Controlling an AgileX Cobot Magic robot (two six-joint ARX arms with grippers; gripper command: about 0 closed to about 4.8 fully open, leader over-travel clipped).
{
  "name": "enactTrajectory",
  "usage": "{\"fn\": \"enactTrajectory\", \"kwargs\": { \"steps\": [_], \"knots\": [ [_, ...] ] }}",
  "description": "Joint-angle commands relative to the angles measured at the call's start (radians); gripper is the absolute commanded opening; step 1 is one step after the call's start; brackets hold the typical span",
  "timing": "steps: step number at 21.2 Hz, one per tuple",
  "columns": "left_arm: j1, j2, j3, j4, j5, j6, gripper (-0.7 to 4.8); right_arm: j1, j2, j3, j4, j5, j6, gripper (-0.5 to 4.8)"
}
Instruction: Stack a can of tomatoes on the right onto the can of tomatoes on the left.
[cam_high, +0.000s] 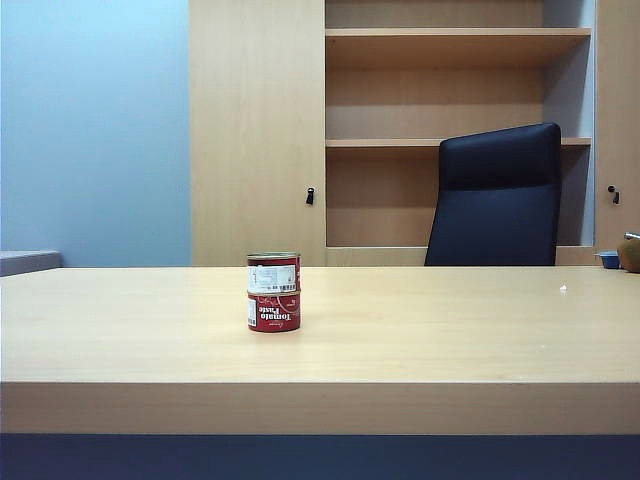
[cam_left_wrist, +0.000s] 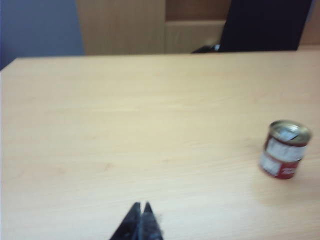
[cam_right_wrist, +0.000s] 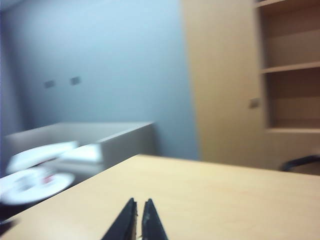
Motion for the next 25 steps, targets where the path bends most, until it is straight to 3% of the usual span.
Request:
{"fn": "enactTrajectory", "kwargs": {
  "steps": [1, 5, 12, 18, 20, 22, 25],
  "knots": [
    [0.000, 0.000, -0.061, 0.117, -0.017, -0.002, -0.05, -0.001, -0.001, 0.001, -0.089, -0.145, 0.032, 0.36],
    [0.000, 0.000, -0.113, 0.147, -0.017, -0.003, -0.05, 0.000, 0.000, -0.064, -0.100, -0.278, 0.118, 0.35],
    [0.000, 0.000, -0.113, 0.134, -0.024, -0.003, -0.05, 0.003, -0.001, -0.299, 0.114, -0.291, 0.136, 0.35],
    [0.000, 0.000, -0.113, 0.130, -0.024, -0.003, -0.05, 0.003, -0.001, -0.336, -0.138, -0.279, 0.116, 0.35],
    [0.000, 0.000, -0.113, 0.130, -0.024, -0.003, -0.05, 0.000, -0.003, -0.354, -0.127, -0.202, -0.027, 0.35],
    [0.001, 0.000, -0.113, 0.130, -0.024, -0.003, -0.05, -0.064, -0.003, -0.386, -0.051, -0.175, -0.100, 0.35],
    [0.001, 0.000, -0.113, 0.130, -0.021, -0.003, -0.05, -0.341, -0.004, -0.500, 0.194, -0.207, -0.100, 0.35]
  ]
}}
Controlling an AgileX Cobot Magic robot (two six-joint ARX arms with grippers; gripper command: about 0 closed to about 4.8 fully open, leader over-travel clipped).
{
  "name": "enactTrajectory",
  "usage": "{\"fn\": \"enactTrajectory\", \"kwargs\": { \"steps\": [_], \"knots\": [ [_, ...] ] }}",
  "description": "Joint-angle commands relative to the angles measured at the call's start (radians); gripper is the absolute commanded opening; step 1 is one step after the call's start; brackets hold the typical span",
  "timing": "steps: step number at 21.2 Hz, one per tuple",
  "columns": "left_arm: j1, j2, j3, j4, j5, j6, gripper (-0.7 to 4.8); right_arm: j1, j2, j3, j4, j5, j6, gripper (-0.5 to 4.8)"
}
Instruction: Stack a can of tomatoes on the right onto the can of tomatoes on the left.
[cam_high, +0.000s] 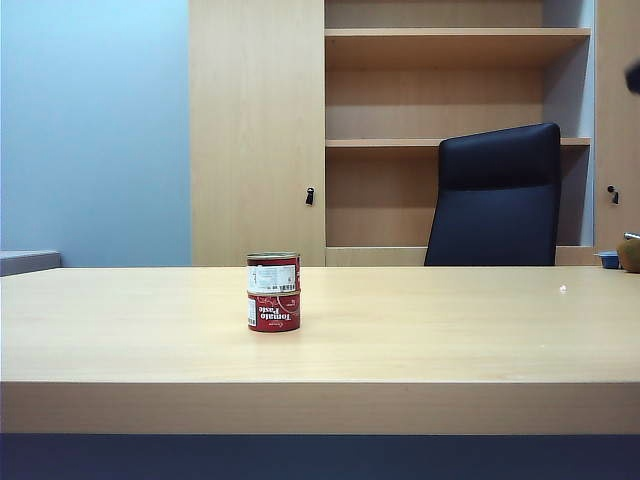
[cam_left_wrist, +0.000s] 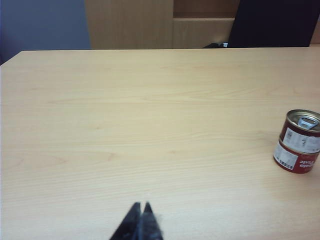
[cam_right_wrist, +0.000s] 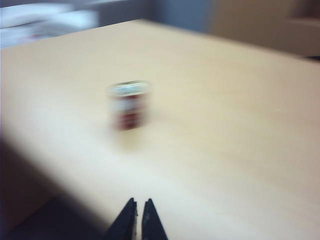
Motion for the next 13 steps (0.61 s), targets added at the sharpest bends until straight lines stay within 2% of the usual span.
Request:
{"fn": "enactTrajectory", "kwargs": {
  "steps": [1, 4, 7, 13],
  "knots": [
    [0.001, 0.001, 0.003, 0.006, 0.006, 0.001, -0.05, -0.225, -0.003, -0.098, 0.262, -0.032, -0.009, 0.35],
    [0.001, 0.001, 0.003, 0.005, 0.006, 0.001, -0.05, -0.492, -0.003, -0.156, 0.366, -0.176, -0.009, 0.35],
    [0.001, 0.001, 0.003, 0.006, 0.006, 0.001, -0.05, -0.631, -0.003, -0.177, 0.363, -0.180, -0.009, 0.35],
    [0.001, 0.001, 0.003, 0.006, 0.005, 0.001, -0.05, -0.648, -0.003, -0.195, 0.290, -0.179, -0.009, 0.35]
  ]
}}
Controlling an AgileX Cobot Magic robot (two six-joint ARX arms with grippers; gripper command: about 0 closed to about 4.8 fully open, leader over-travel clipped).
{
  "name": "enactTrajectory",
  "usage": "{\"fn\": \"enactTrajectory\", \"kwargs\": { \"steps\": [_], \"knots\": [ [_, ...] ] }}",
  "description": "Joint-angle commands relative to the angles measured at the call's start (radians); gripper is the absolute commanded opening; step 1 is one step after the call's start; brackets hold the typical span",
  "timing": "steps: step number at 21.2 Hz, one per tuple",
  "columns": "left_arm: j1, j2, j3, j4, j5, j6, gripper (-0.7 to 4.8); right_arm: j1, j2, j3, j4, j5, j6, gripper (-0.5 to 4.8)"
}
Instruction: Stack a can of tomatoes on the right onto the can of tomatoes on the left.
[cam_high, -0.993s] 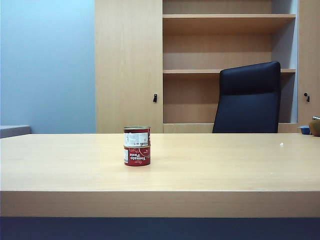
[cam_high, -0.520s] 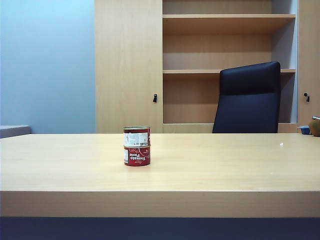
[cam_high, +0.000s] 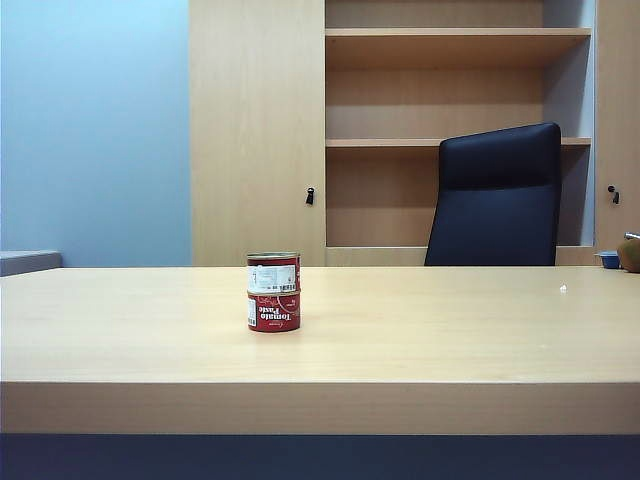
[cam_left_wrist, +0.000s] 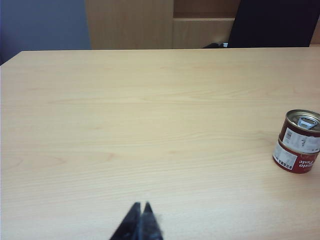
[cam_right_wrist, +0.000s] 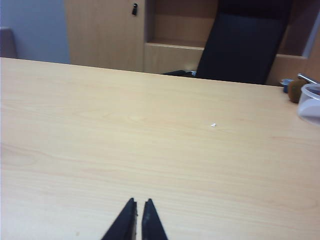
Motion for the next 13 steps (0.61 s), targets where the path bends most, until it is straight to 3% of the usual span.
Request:
{"fn": "enactTrajectory", "kwargs": {
  "steps": [1, 13],
  "knots": [
    [0.001, 0.001, 0.003, 0.005, 0.003, 0.001, -0.05, 0.000, -0.002, -0.006, -0.068, -0.002, -0.003, 0.35],
    [0.001, 0.001, 0.003, 0.005, 0.003, 0.001, -0.05, -0.008, -0.002, -0.006, -0.211, 0.086, 0.058, 0.35]
  ]
}}
